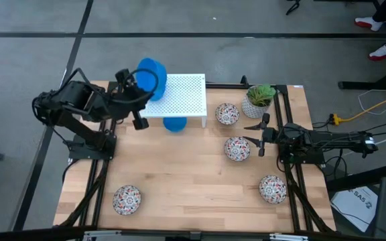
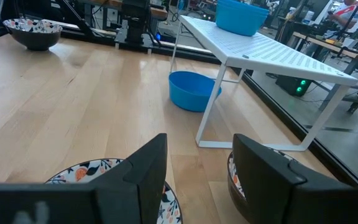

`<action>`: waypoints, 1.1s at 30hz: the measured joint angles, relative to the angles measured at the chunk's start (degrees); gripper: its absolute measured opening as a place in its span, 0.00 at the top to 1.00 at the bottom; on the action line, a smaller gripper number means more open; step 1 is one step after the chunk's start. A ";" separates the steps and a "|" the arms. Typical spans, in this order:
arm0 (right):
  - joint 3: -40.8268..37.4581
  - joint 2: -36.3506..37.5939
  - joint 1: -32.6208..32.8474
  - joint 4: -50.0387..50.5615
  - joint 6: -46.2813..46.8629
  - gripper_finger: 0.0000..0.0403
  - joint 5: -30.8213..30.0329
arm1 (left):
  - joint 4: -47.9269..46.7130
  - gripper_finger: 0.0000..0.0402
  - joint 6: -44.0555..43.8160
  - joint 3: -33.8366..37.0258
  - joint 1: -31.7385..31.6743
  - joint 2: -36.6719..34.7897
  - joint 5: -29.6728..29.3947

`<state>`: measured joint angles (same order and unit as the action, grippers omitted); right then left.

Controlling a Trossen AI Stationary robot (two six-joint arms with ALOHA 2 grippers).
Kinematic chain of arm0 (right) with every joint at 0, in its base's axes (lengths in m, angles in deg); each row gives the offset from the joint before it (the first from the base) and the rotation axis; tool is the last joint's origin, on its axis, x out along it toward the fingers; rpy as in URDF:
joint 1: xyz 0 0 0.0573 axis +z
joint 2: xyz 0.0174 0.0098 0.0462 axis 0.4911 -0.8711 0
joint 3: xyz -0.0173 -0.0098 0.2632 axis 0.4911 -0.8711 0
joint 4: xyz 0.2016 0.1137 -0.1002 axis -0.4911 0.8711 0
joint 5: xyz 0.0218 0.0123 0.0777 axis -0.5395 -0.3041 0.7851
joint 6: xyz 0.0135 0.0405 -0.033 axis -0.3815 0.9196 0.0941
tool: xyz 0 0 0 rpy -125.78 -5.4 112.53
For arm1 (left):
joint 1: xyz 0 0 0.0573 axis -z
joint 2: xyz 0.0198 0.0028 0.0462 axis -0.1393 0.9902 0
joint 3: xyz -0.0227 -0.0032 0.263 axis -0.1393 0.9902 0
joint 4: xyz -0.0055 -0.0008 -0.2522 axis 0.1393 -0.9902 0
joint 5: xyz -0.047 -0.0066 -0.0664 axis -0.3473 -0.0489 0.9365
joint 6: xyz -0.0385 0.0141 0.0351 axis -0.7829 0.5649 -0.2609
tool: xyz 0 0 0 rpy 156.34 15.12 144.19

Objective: Pick & Place Mini bowls
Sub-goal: Stack the blue bowl on the blue bowls on the shelf

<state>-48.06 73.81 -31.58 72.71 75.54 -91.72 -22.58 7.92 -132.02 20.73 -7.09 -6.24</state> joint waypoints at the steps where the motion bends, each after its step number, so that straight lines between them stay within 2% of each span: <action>1: 0.00 0.01 -0.02 0.01 0.00 0.55 0.00 | -0.09 0.99 -0.01 0.00 -0.85 0.00 -0.15; 7: 0.00 0.00 0.00 -0.02 -0.01 0.55 0.01 | -1.97 0.99 -0.03 0.00 -8.16 0.35 0.22; 15: 0.00 0.01 -0.02 -0.02 0.00 0.55 0.00 | -1.97 0.99 2.90 0.00 -21.89 0.86 11.20; 22: 0.00 -0.02 -0.01 0.01 0.00 0.55 0.02 | -2.48 0.99 2.90 0.00 -31.65 2.35 16.93; 33: 0.00 0.01 -0.01 0.00 0.00 0.55 0.01 | -2.94 0.99 3.55 0.00 -39.50 8.84 28.56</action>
<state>-48.06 73.82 -31.59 72.71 75.54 -91.71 -25.52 11.47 -132.02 -18.76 1.75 22.32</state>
